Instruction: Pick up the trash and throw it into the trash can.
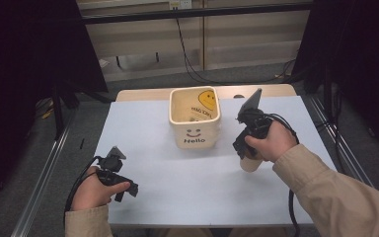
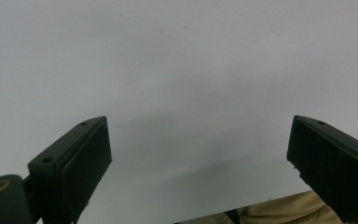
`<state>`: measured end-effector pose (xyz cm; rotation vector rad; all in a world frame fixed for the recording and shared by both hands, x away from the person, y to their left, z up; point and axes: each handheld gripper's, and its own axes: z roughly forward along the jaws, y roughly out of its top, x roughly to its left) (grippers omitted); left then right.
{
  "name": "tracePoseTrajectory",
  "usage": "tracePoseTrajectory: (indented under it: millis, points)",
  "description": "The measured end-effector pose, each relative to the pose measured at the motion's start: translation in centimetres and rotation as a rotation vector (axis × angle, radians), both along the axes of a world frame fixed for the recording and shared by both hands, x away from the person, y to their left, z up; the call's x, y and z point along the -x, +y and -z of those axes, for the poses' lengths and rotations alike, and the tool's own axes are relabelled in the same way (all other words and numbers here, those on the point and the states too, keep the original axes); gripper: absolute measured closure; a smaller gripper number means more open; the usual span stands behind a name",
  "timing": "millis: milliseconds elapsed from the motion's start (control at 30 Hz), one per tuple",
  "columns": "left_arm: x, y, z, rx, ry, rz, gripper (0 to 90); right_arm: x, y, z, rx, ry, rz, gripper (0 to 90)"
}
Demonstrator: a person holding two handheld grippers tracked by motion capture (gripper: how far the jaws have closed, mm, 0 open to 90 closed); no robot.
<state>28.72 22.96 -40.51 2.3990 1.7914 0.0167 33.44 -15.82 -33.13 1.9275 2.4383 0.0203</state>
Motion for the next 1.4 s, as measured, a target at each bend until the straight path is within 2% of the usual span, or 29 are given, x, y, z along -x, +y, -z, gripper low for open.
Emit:
tracePoseTrajectory:
  millis: [100,333,733,1167,1400]
  points:
    - [0.0,0.1,-0.1,-0.005,0.005,0.010,6.2,-0.5,0.1,-1.4,-0.017,-0.003,-0.004,19.5]
    - [0.0,0.1,-0.2,-0.004,0.009,0.023,6.2,-1.4,0.4,-4.0,-0.012,0.006,-0.028,19.6]
    - [0.2,0.1,-0.3,0.004,0.006,0.021,6.2,-3.1,1.4,-8.0,-0.007,-0.017,-0.055,19.6]
    - [0.2,0.1,-0.2,0.009,0.010,0.013,6.2,-5.5,1.7,-10.8,0.010,-0.034,-0.054,19.6]
    - [0.1,0.2,-0.1,0.009,0.007,0.014,6.2,-6.8,2.3,-11.8,0.015,-0.040,-0.062,19.6]
